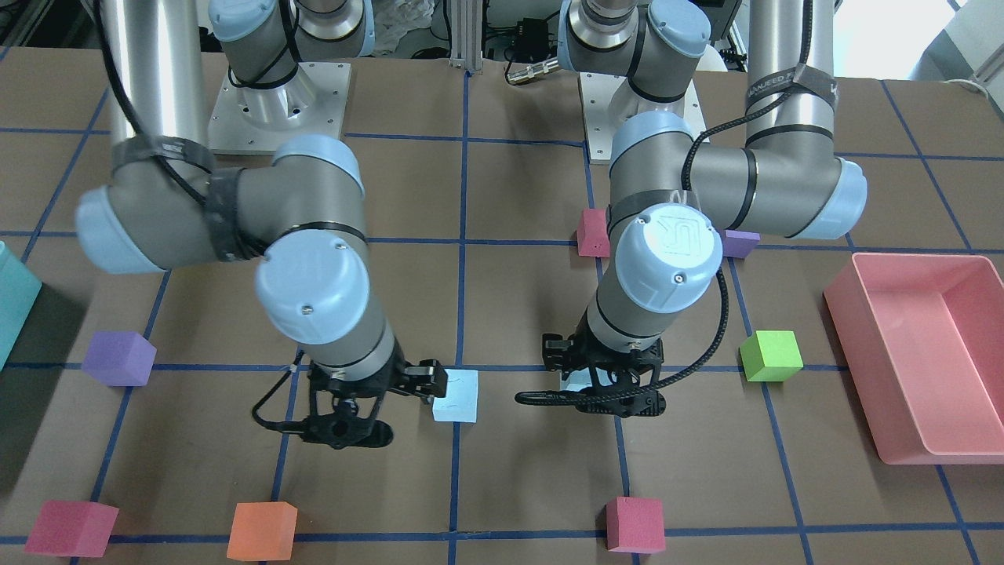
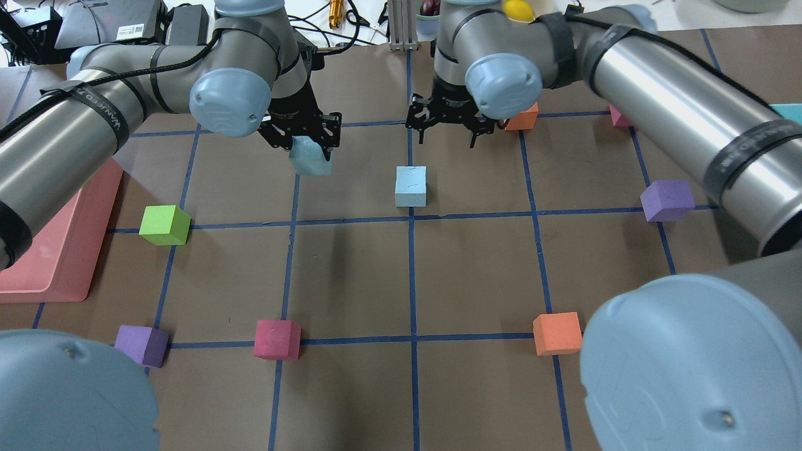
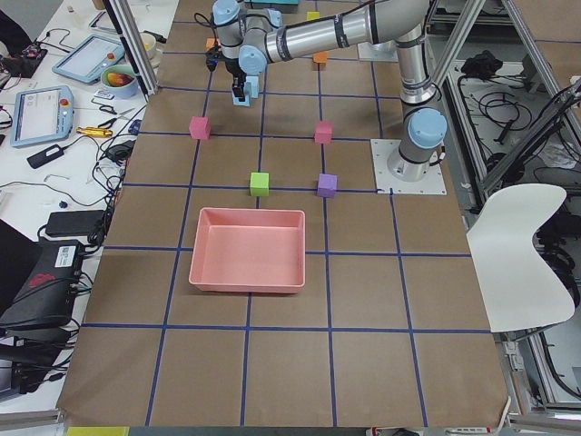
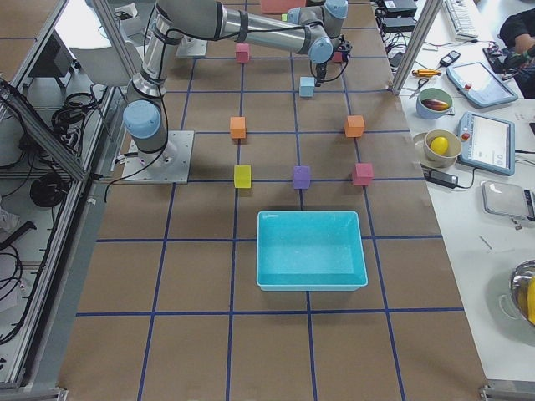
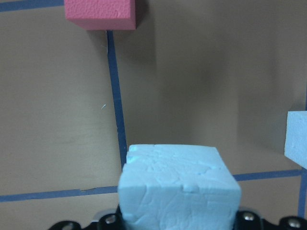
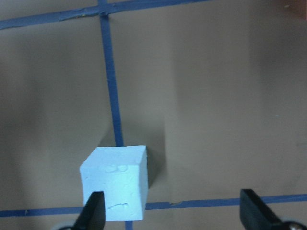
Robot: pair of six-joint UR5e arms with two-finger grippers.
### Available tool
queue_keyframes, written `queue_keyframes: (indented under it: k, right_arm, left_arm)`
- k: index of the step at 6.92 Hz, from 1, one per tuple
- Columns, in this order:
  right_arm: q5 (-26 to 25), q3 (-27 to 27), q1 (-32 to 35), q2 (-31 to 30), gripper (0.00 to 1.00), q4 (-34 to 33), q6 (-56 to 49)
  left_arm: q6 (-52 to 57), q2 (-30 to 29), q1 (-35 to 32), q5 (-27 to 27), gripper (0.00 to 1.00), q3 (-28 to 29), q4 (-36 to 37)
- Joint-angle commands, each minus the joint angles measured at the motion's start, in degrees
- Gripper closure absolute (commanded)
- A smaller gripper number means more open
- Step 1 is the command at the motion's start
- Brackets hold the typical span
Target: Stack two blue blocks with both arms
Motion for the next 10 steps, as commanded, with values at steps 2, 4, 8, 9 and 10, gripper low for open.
queue_keyframes:
  k: [2, 4, 8, 9, 10]
  right_arm:
    - [-3.66, 0.46, -6.74, -10.32, 0.00, 12.39, -7.98]
    - [-3.85, 0.46, -9.72, -16.31, 0.00, 21.63, -10.27]
    - [-3.59, 9.99, -10.35, -24.83, 0.02, 20.47, -12.65]
    - [-3.94, 13.00, -10.35, -27.03, 0.00, 17.13, -12.74]
    - [-3.86, 12.59, -10.61, -27.32, 0.00, 16.84, -13.18]
  left_arm:
    - [-10.81, -1.72, -5.63, -2.68, 1.00, 2.90, 0.48]
    - [-11.63, -5.39, -8.79, -2.77, 1.00, 3.61, 5.36]
    - [-15.31, -8.84, -11.79, -2.77, 1.00, 6.07, 6.98]
    - [-15.33, -8.93, -11.88, -2.68, 1.00, 5.90, 6.98]
    - [-15.33, -9.11, -12.06, -2.68, 1.00, 5.64, 6.98]
